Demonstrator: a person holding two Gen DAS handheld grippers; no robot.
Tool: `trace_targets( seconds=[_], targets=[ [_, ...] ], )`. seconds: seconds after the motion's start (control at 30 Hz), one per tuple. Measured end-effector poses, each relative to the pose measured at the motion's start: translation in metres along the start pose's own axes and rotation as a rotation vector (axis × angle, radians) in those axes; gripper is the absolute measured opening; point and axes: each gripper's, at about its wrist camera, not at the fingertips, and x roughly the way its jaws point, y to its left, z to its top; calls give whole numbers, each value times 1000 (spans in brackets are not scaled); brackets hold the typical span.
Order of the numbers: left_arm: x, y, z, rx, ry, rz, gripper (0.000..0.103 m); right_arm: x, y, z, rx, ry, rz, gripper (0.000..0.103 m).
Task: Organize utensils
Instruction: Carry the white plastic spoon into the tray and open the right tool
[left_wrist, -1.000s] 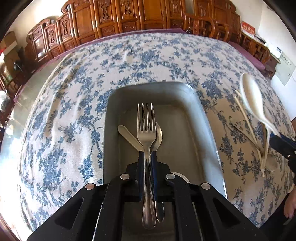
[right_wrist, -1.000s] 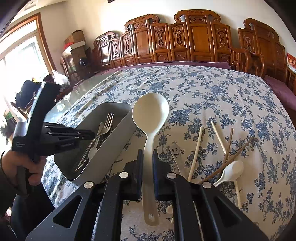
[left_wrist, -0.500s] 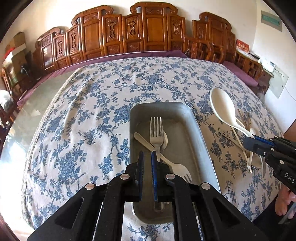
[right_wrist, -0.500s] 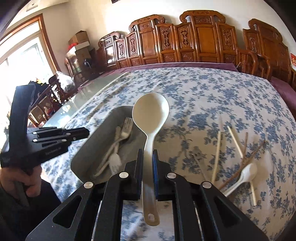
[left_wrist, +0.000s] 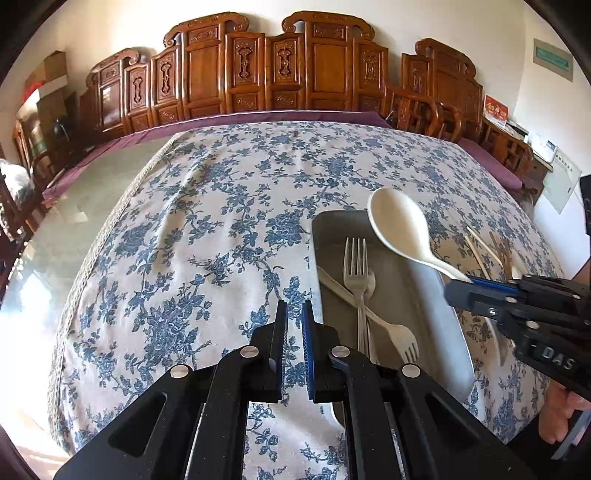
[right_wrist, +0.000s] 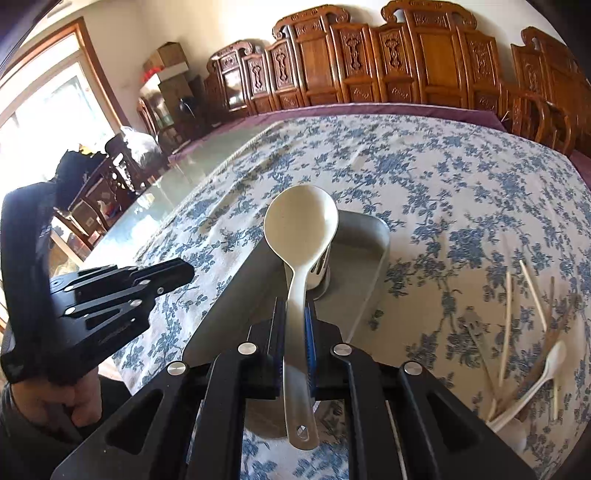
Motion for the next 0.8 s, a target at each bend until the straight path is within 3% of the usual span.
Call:
trace_targets(
  seconds=[0.37, 0.8],
  targets=[
    [0, 15, -6, -14, 4, 4, 6, 41, 8, 7, 51, 78, -45, 12],
    [-3, 23, -7, -32, -2, -3, 6, 52, 21, 9, 6, 70, -66, 15]
  ],
)
